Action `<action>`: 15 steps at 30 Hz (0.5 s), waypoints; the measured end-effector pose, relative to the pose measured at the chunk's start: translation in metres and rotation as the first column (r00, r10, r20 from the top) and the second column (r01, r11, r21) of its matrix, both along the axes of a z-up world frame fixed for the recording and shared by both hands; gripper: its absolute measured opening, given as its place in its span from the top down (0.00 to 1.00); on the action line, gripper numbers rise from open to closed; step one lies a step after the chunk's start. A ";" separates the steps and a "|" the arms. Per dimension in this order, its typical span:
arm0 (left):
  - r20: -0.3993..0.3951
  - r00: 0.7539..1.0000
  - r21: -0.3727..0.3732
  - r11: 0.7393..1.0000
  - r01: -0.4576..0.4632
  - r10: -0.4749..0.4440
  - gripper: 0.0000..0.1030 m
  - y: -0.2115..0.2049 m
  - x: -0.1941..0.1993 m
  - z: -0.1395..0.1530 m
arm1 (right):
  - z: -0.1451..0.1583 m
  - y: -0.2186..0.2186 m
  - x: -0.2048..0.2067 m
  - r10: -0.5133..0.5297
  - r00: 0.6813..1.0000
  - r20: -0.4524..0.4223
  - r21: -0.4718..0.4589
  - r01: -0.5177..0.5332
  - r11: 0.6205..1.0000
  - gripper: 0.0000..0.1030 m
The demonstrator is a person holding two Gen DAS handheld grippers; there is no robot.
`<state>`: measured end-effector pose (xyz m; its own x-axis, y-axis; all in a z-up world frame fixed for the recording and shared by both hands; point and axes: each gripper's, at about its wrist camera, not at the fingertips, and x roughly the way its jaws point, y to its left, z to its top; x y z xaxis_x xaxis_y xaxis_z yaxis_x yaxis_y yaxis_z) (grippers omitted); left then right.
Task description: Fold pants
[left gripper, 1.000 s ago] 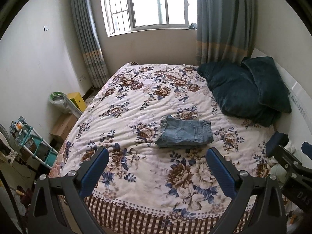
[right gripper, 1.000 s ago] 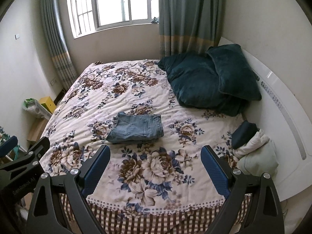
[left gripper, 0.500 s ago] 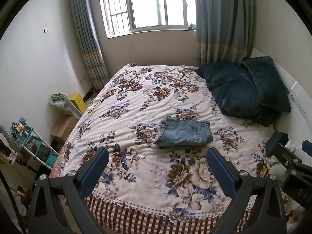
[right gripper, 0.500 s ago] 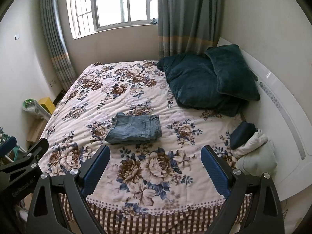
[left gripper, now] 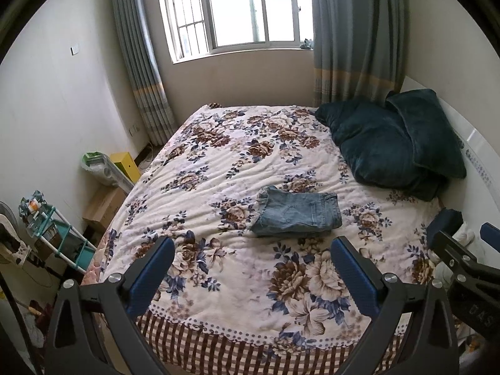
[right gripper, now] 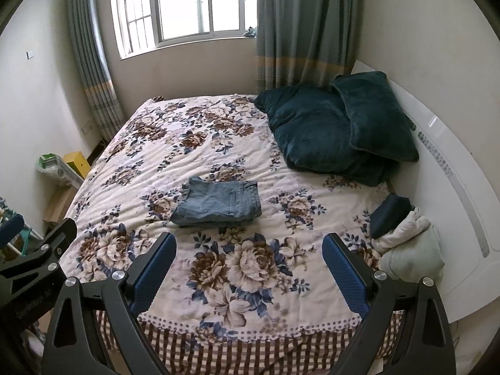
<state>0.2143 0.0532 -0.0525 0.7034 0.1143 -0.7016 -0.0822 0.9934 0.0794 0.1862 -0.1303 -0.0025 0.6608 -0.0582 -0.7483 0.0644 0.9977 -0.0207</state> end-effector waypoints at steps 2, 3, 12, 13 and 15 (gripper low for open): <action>0.002 1.000 0.002 1.000 0.001 -0.001 0.01 0.001 -0.002 0.001 | 0.000 0.001 -0.002 -0.003 1.000 0.005 0.004 0.003 1.000 0.05; 0.004 1.000 0.002 1.000 0.000 0.000 0.01 0.001 -0.002 0.001 | 0.001 0.001 -0.002 -0.004 1.000 0.006 0.004 0.004 1.000 0.05; 0.016 1.000 0.010 1.000 0.000 0.000 0.01 0.005 -0.001 0.004 | 0.005 0.002 -0.003 -0.010 1.000 0.018 0.007 0.010 1.000 0.04; 0.017 1.000 0.012 1.000 -0.001 0.000 0.01 0.006 -0.002 0.005 | 0.005 0.001 -0.003 -0.010 1.000 0.020 0.012 0.009 1.000 0.04; 0.018 1.000 0.014 1.000 -0.001 0.001 0.01 0.006 -0.001 0.005 | 0.006 0.001 -0.003 -0.008 1.000 0.022 0.007 0.008 1.000 0.04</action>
<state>0.2135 0.0591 -0.0473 0.7157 0.1249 -0.6872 -0.0849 0.9921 0.0919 0.1828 -0.1296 0.0037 0.6763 -0.0582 -0.7343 0.0728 0.9973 -0.0120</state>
